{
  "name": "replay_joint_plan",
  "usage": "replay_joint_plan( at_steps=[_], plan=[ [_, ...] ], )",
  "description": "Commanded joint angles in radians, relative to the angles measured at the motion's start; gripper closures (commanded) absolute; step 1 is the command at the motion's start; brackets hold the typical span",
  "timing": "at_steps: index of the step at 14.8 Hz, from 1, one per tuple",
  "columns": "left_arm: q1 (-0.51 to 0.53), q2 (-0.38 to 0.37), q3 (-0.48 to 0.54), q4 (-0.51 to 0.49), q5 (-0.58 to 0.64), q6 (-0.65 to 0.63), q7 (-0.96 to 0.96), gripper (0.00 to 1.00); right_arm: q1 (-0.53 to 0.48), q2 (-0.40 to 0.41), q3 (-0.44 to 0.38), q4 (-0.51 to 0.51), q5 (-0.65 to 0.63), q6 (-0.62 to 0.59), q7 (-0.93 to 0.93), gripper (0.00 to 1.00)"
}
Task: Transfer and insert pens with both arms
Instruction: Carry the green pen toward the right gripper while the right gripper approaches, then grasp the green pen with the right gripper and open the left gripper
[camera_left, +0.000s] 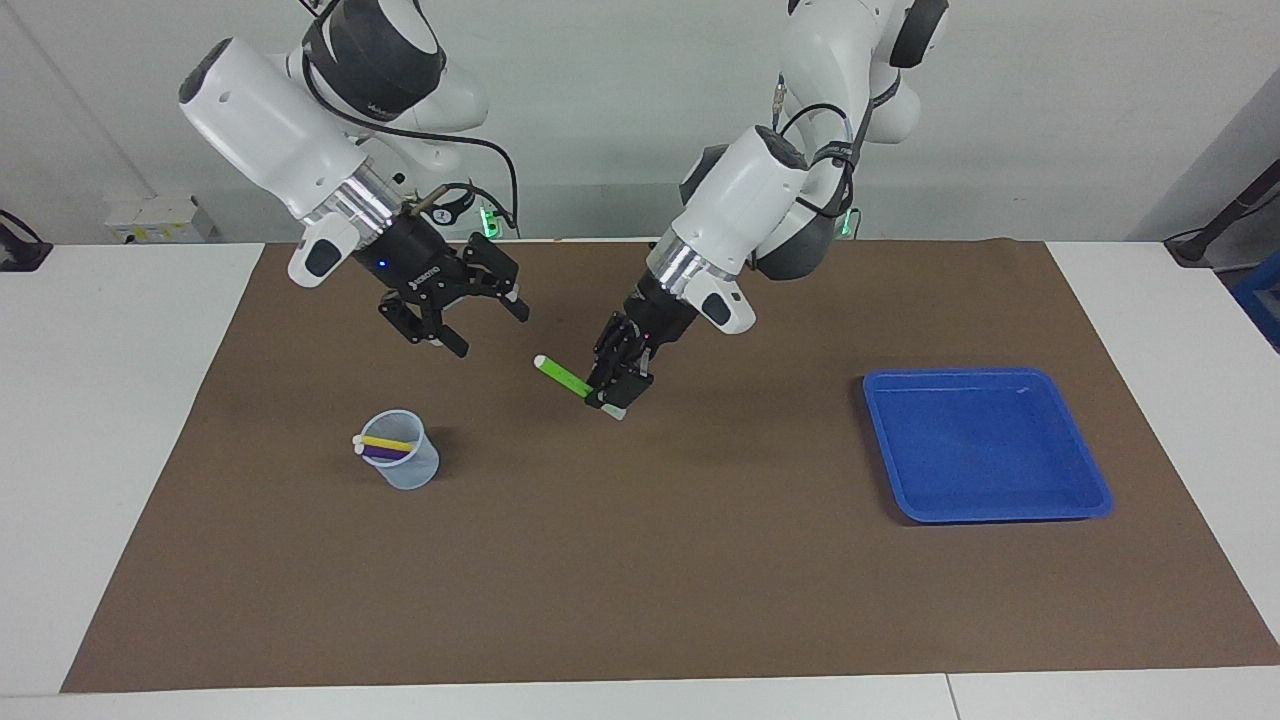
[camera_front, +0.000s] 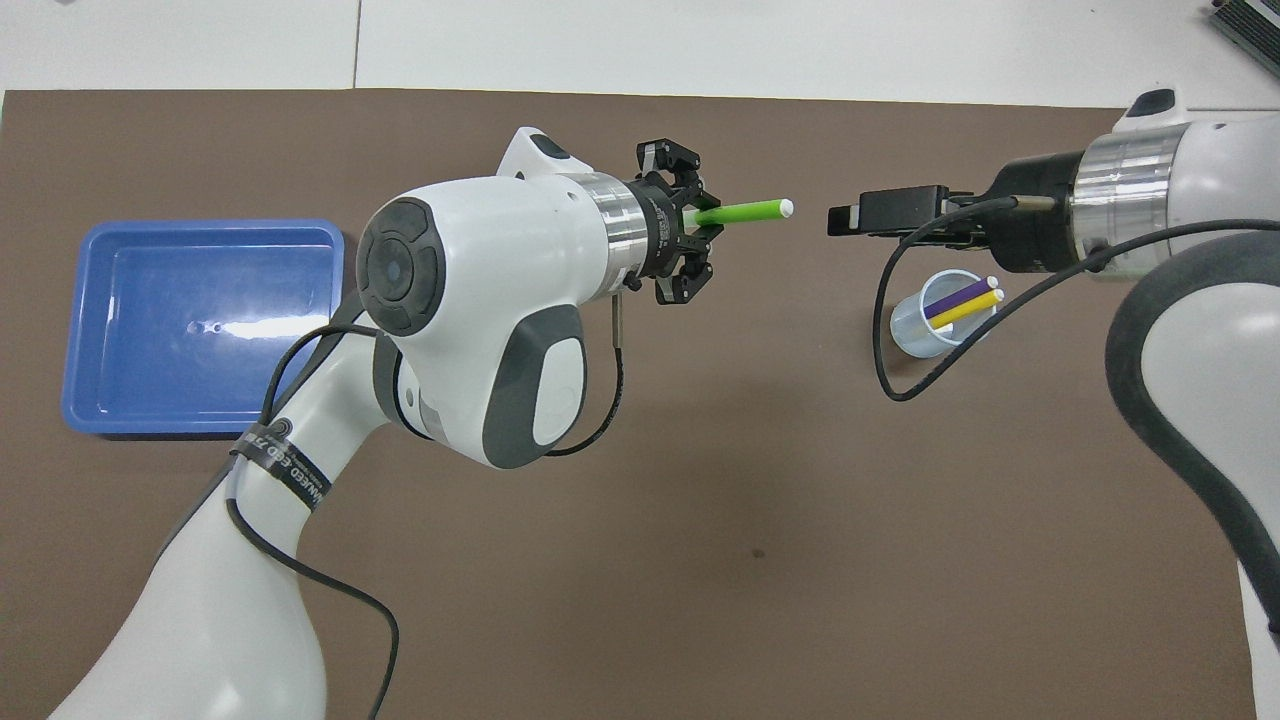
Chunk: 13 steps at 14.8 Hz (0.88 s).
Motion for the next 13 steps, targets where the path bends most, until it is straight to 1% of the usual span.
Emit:
replay_joint_plan(
  at_steps=[1,2,3,5,6,8,10,13],
  plan=[
    [-0.034,-0.017,0.02,-0.026,-0.014,0.038,-0.014,1.0,0.029,0.016,0.001,-0.012,0.025,0.046,0.027,0.0],
    [-0.034,-0.017,0.02,-0.027,-0.014,0.042,-0.016,1.0,0.033,0.016,0.001,-0.012,0.024,0.056,0.032,0.01],
    [-0.036,-0.017,0.02,-0.027,-0.014,0.044,-0.02,1.0,0.034,0.016,0.001,-0.013,0.024,0.059,0.036,0.05],
    [-0.05,-0.017,0.018,-0.027,-0.014,0.046,-0.031,1.0,0.034,0.014,0.001,-0.015,0.018,0.059,0.036,0.18],
    [-0.051,-0.019,0.018,-0.033,-0.014,0.046,-0.034,1.0,0.034,0.014,0.001,-0.016,0.013,0.059,0.036,0.23],
    [-0.051,-0.02,0.018,-0.039,-0.014,0.064,-0.034,1.0,0.034,0.014,0.001,-0.018,0.01,0.059,0.035,0.26],
    [-0.057,-0.019,0.018,-0.039,-0.014,0.069,-0.035,1.0,0.034,0.019,0.001,-0.018,0.009,0.062,0.029,0.28],
    [-0.059,-0.019,0.018,-0.046,-0.014,0.073,-0.037,1.0,0.034,0.023,0.001,-0.019,0.007,0.061,0.026,0.39]
  ],
)
